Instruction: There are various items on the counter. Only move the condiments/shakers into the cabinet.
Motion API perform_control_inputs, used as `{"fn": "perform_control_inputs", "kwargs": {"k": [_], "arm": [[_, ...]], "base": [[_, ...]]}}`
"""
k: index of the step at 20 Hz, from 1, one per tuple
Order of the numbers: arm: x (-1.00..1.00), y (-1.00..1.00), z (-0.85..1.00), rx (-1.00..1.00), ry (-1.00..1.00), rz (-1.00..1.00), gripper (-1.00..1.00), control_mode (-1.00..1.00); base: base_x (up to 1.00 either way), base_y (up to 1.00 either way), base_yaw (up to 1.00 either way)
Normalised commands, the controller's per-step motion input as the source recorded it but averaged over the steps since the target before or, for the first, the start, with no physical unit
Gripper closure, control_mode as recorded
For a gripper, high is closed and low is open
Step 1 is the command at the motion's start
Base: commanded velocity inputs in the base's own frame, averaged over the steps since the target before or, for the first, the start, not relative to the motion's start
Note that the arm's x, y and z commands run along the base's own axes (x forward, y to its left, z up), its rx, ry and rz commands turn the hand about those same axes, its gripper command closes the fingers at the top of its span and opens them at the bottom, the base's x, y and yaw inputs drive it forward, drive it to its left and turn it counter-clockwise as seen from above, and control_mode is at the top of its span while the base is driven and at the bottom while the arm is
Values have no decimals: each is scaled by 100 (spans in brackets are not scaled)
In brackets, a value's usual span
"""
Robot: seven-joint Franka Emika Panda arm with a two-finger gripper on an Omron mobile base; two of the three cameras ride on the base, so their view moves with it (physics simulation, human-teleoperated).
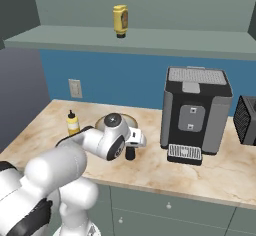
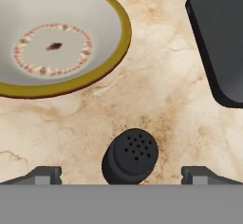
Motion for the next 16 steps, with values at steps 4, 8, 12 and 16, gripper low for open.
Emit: {"fn": "perform_control_inputs", "kwargs": {"k": [4,8,12,16], "arm": [[8,0,-7,0,0,0,-100,-100],[4,0,-9,0,0,0,-100,-100],[0,-6,-9,0,0,0,-100,-100],[0,-7,-7,0,0,0,-100,-100]], "base": [[0,0,0],[0,0,0],[0,0,0],[0,0,0]]}}
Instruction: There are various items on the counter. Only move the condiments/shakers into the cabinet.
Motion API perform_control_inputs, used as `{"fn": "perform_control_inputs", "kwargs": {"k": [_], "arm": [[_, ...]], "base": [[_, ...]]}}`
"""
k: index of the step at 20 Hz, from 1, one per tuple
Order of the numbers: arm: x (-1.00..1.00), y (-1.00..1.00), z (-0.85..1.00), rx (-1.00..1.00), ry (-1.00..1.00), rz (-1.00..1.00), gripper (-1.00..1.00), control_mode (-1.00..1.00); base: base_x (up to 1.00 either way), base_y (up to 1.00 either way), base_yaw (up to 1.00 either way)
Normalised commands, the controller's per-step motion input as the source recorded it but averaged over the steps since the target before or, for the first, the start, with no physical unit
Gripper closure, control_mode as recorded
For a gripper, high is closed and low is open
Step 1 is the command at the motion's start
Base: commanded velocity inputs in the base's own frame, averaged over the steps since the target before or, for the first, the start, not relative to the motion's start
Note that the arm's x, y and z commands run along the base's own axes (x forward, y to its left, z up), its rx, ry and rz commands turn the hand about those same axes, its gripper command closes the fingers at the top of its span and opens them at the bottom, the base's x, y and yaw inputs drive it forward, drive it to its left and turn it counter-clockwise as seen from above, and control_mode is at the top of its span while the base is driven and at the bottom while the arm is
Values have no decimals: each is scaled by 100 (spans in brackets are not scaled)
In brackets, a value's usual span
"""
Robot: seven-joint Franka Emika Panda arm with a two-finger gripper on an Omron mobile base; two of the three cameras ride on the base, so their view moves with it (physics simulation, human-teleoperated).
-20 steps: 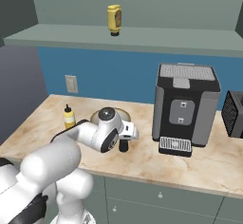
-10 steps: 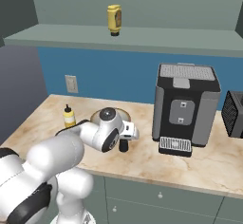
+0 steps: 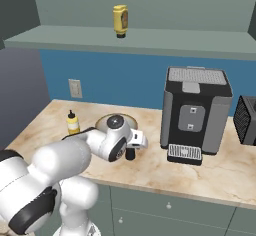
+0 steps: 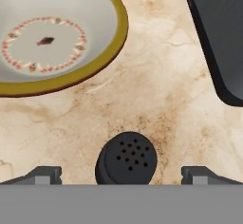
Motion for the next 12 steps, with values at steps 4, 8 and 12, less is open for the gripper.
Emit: {"fn": "perform_control_inputs", "kwargs": {"k": [4,8,12], "arm": [[0,-5,-8,0,0,0,-100,-100],[0,0,-10,0,0,0,-100,-100],[0,0,-3,0,-1,0,-100,-100]], "base": [[0,0,0],[0,0,0],[0,0,0]]}}
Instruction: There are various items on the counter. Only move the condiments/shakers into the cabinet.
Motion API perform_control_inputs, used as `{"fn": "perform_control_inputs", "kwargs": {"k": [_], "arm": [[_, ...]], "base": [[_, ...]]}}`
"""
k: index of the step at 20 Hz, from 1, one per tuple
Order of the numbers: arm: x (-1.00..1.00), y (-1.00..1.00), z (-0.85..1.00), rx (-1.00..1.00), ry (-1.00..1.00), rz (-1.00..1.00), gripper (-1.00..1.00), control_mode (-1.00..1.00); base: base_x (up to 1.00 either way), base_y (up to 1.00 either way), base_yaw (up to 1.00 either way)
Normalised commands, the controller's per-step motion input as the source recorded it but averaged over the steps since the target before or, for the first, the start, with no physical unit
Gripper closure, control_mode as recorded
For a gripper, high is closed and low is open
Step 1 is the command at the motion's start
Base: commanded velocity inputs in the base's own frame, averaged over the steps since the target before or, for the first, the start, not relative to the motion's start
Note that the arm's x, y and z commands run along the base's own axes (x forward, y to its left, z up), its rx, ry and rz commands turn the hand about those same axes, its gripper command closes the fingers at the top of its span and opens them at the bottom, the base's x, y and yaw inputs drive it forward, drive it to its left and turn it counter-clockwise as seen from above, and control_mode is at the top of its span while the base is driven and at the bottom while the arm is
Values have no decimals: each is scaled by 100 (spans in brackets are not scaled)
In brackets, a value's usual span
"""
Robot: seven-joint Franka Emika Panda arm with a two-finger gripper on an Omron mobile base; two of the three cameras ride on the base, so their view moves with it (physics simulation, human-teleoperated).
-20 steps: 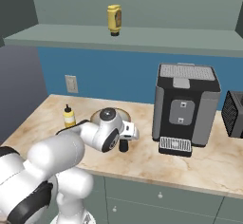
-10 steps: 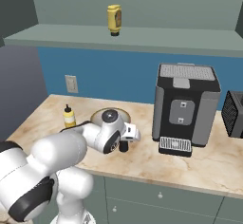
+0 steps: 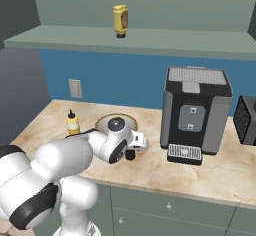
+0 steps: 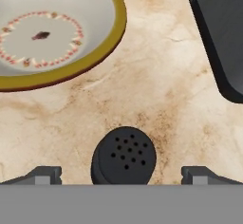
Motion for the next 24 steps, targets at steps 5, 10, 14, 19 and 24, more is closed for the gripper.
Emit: {"fn": "perform_control_inputs", "kwargs": {"k": [5,10,14,19,24], "arm": [[0,0,0,0,-2,0,-100,-100],[0,0,0,0,-4,0,-100,-100],[1,0,0,0,-5,0,-100,-100],[1,0,0,0,-3,0,-100,-100],[5,0,0,0,0,0,-100,-100]], "base": [[0,0,0],[0,0,0],[0,0,0],[0,0,0],[0,0,0]]}}
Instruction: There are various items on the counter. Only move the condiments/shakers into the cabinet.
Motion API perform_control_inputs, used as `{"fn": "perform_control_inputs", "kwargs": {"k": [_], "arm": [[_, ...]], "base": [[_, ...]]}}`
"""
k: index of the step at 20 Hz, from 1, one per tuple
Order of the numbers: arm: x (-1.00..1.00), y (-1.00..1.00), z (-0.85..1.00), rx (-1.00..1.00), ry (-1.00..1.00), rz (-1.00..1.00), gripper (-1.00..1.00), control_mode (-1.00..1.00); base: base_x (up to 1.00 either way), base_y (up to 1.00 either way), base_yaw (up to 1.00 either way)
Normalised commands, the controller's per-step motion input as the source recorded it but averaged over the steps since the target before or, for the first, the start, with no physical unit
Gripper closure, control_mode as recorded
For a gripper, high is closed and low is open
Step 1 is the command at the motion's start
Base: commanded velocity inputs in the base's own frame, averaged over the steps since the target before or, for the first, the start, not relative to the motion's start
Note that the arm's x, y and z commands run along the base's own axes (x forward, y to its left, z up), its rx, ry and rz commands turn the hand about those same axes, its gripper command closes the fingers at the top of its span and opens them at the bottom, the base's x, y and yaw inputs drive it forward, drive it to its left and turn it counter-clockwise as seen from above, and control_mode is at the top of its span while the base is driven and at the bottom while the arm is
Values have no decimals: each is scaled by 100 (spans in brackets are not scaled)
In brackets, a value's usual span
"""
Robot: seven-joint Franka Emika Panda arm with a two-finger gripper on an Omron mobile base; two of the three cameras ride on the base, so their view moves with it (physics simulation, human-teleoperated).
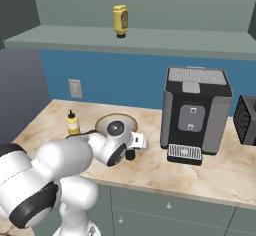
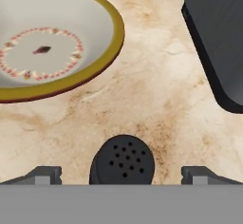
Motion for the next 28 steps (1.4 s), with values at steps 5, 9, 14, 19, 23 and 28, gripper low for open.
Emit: {"fn": "perform_control_inputs", "kwargs": {"k": [5,9,14,19,23,28], "arm": [[5,0,0,0,0,0,-100,-100],[3,0,0,0,0,0,-100,-100],[2,0,-2,0,-1,0,100,-100],[0,0,0,0,0,0,100,-100],[-1,0,40,0,-2,-2,100,-100],[-18,6,100,0,-11,-1,100,-100]], "base": [[0,0,0],[0,0,0],[0,0,0],[0,0,0],[0,0,0],[0,0,0]]}}
